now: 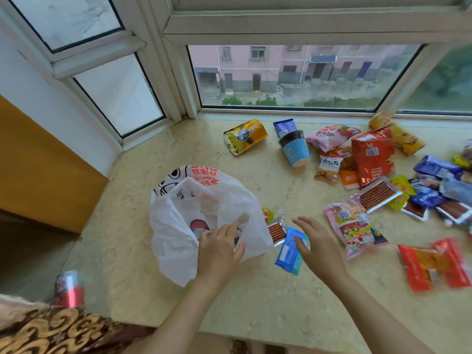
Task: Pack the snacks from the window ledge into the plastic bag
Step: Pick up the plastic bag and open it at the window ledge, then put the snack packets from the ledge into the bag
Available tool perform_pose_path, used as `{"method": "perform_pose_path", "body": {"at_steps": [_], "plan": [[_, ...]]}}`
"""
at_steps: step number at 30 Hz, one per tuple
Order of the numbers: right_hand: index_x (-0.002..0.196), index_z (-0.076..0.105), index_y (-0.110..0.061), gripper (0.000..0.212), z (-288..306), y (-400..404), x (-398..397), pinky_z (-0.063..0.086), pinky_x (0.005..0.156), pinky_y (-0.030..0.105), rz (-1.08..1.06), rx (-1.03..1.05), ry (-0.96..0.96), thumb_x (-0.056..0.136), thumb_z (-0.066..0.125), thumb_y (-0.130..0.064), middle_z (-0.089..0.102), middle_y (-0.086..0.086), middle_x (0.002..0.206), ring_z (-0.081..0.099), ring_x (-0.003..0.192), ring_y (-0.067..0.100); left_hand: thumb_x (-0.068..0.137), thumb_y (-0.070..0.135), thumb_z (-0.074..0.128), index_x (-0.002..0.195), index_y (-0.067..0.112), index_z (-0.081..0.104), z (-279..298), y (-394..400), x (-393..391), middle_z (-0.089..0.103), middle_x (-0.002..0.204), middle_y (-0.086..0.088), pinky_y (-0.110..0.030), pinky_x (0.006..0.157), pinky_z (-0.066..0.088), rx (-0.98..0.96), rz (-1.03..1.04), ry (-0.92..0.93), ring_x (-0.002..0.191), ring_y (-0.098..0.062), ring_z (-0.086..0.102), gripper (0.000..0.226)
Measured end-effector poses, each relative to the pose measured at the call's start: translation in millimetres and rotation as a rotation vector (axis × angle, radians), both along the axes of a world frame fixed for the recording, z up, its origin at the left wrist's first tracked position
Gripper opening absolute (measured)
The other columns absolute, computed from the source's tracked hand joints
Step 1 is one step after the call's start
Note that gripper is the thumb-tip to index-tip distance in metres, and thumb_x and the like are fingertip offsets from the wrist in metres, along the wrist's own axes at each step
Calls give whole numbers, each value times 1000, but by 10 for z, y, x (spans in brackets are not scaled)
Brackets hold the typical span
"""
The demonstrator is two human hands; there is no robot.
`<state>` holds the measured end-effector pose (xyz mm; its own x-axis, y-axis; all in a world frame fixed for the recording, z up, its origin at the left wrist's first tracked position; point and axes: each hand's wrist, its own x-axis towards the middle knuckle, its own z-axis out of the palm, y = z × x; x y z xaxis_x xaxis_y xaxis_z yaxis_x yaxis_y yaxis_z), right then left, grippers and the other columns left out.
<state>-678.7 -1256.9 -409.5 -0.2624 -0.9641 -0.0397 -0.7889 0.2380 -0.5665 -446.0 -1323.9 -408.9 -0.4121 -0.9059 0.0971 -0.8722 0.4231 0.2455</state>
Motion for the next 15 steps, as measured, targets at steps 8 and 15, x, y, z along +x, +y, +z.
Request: {"method": "perform_pose_path", "body": {"at_steps": [8, 15], "plan": [[115, 64, -17, 62, -595, 135, 38, 52, 80, 37, 214, -97, 160, 57, 86, -15, 62, 8, 123, 64, 103, 30, 93, 19, 46, 134, 25, 43, -368, 203, -85, 49, 131, 9, -31, 86, 46, 359, 383, 325, 117, -14, 49, 42], [122, 60, -19, 73, -1002, -430, 619, 26, 106, 53, 631, -302, 461, 53, 80, -28, 49, 6, 142, 38, 134, 28, 98, 23, 44, 149, 23, 18, -799, -247, -230, 35, 150, 2, -29, 86, 46, 426, 422, 183, 128, -20, 43, 58]]}}
